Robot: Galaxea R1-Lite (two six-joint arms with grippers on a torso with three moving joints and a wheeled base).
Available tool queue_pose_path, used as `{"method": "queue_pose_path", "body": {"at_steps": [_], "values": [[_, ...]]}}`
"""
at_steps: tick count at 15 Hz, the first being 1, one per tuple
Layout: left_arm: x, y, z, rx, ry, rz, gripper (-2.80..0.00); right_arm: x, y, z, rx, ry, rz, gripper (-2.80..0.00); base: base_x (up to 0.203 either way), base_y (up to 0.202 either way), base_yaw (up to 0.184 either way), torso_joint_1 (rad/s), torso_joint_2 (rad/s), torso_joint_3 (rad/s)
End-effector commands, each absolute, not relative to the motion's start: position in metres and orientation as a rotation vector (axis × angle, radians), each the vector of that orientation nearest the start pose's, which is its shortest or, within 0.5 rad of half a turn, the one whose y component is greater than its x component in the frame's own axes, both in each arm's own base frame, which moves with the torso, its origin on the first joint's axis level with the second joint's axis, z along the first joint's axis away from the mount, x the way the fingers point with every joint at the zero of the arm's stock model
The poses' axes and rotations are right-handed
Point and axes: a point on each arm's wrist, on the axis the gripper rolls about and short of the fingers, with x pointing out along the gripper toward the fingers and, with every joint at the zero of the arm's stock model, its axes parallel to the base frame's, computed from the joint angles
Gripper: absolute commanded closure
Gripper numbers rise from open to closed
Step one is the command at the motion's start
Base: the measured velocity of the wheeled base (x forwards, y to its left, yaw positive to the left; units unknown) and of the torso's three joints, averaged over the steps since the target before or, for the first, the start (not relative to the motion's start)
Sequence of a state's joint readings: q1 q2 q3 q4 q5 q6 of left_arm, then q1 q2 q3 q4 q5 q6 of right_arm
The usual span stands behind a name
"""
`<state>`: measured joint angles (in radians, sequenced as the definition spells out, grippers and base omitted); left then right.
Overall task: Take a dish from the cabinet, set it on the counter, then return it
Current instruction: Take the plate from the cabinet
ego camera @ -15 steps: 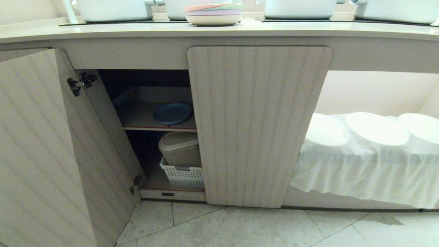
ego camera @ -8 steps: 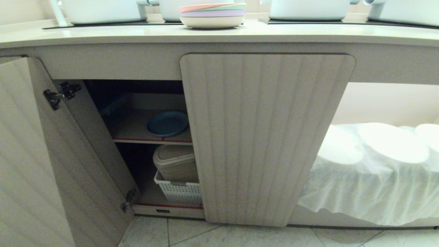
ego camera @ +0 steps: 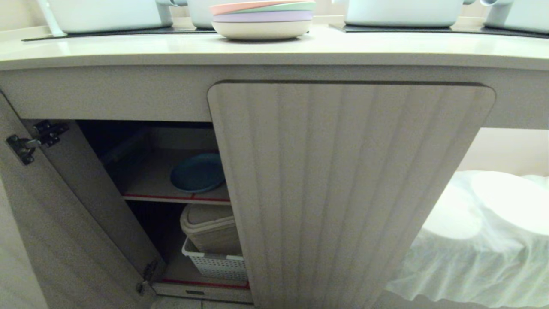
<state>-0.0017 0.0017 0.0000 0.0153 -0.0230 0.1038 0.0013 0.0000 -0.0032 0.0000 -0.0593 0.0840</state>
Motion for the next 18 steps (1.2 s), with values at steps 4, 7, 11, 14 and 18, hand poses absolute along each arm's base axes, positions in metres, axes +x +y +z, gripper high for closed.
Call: {"method": "queue_pose_path", "body": {"at_steps": [4, 7, 11, 14, 18], "values": [[-0.0227, -0.0005, 0.0739, 0.103, 0.016, -0.025, 0.00, -0.0231, -0.0014, 0.0763, 0.084, -0.006, -0.058, 0.00, 0.196, 0.000, 0.000, 0.002, 0.00, 0.004], [-0.0227, -0.0005, 0.0739, 0.104, 0.016, -0.025, 0.00, -0.0231, -0.0014, 0.0763, 0.084, -0.006, -0.058, 0.00, 0.106, 0.000, 0.000, 0.003, 0.00, 0.001], [-0.0227, -0.0005, 0.0738, 0.104, 0.017, -0.025, 0.00, -0.0231, -0.0014, 0.0763, 0.084, -0.006, -0.058, 0.00, 0.000, 0.000, 0.000, 0.000, 0.00, 0.000], [-0.0227, -0.0005, 0.0738, 0.112, 0.017, -0.026, 0.00, -0.0231, -0.0014, 0.0763, 0.084, -0.006, -0.058, 0.00, 0.000, 0.000, 0.000, 0.000, 0.00, 0.000], [-0.0226, -0.0011, 0.0745, 0.182, 0.010, -0.052, 0.00, -0.0231, -0.0014, 0.0763, 0.084, -0.006, -0.058, 0.00, 0.000, 0.000, 0.000, 0.000, 0.00, 0.000]]}}
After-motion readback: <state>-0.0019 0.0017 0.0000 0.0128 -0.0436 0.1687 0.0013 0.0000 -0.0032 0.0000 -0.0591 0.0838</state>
